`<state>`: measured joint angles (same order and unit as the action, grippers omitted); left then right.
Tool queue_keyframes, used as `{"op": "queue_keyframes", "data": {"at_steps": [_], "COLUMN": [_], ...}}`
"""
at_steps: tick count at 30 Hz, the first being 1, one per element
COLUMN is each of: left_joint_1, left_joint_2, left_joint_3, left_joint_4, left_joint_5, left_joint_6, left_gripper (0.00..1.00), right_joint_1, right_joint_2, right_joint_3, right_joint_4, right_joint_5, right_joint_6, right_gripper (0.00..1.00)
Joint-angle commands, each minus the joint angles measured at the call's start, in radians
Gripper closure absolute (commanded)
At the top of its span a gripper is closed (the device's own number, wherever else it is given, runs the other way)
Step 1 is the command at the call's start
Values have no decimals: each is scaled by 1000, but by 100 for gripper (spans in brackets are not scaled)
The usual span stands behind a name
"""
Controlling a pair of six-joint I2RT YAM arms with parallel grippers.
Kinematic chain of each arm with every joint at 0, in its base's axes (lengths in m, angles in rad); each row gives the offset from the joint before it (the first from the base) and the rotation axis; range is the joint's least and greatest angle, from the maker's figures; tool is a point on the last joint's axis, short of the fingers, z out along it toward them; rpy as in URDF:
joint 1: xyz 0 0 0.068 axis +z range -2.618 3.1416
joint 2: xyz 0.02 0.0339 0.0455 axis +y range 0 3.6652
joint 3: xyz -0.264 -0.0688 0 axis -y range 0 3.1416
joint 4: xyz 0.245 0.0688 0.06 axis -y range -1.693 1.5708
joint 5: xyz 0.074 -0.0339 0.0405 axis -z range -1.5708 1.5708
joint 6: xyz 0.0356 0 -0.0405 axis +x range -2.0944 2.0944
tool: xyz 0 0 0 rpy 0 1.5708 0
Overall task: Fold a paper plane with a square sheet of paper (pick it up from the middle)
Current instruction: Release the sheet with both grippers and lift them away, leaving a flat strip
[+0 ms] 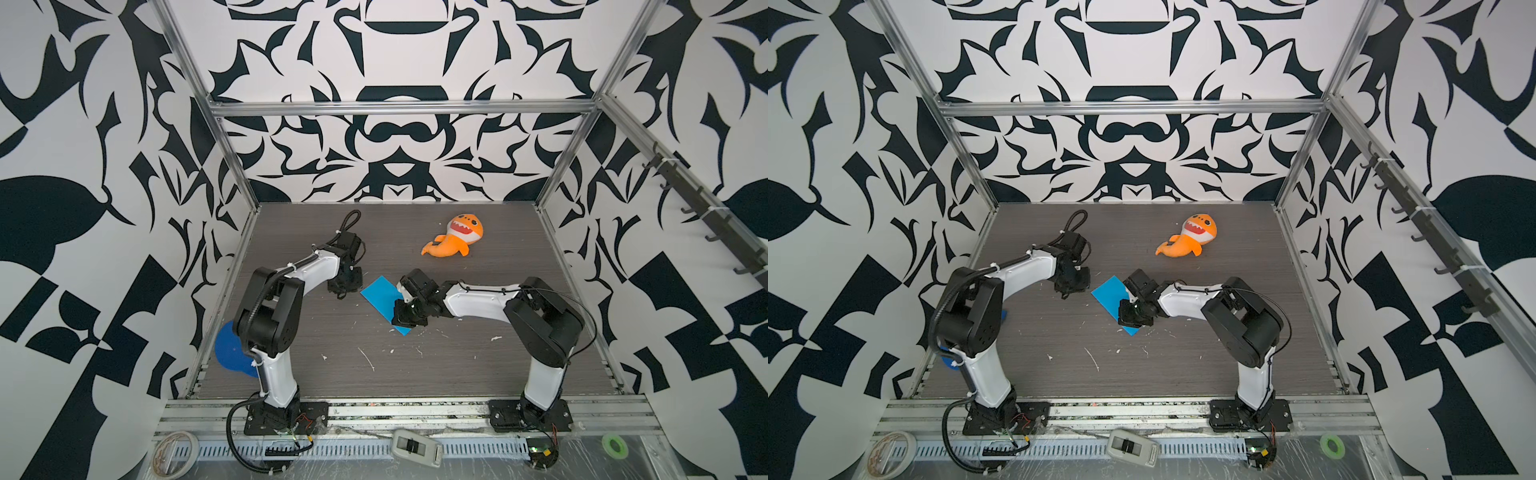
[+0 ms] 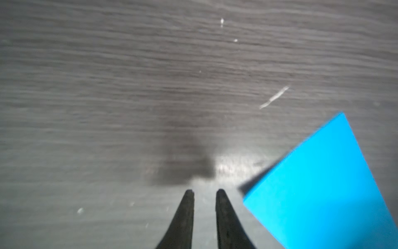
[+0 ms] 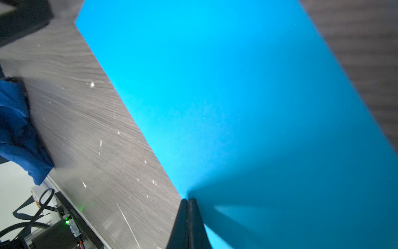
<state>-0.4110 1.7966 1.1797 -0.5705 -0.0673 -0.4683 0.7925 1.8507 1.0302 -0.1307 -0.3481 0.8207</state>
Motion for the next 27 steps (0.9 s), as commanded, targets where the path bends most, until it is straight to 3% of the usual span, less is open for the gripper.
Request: {"op": "queue_keyframes", "data": {"at_steps": [1,8,11,19,22,27], "left_joint_1": [-3,4,16,23,24,26], "left_joint_2": [-156,-362,-410,-462,-481,-503], "left_joint_3": [-78,-288,-337,-406,-429,-442], "left_joint_4": [55,207,226,238,250,239], "left_joint_5": [34,85,85,86,91,81], "left_joint_6": [-135,-320,-359,-369,-350,-342], "left_gripper": [70,49,40,18,9,3], "right_joint_1": [-4,-32,-39,-40,-49,-86], "right_joint_2": [-69,-11,75,251,291,313], "right_joint_3": [49,174,306,530,570,540], "right_joint_4": [64,-59,-169,-248,-257,-233], "right_joint_5": [30,61,70,56,60,73], "right_joint_6": [-9,-151,-234,-287,-288,-248], "right_gripper": [97,75,75,75,74,71]}}
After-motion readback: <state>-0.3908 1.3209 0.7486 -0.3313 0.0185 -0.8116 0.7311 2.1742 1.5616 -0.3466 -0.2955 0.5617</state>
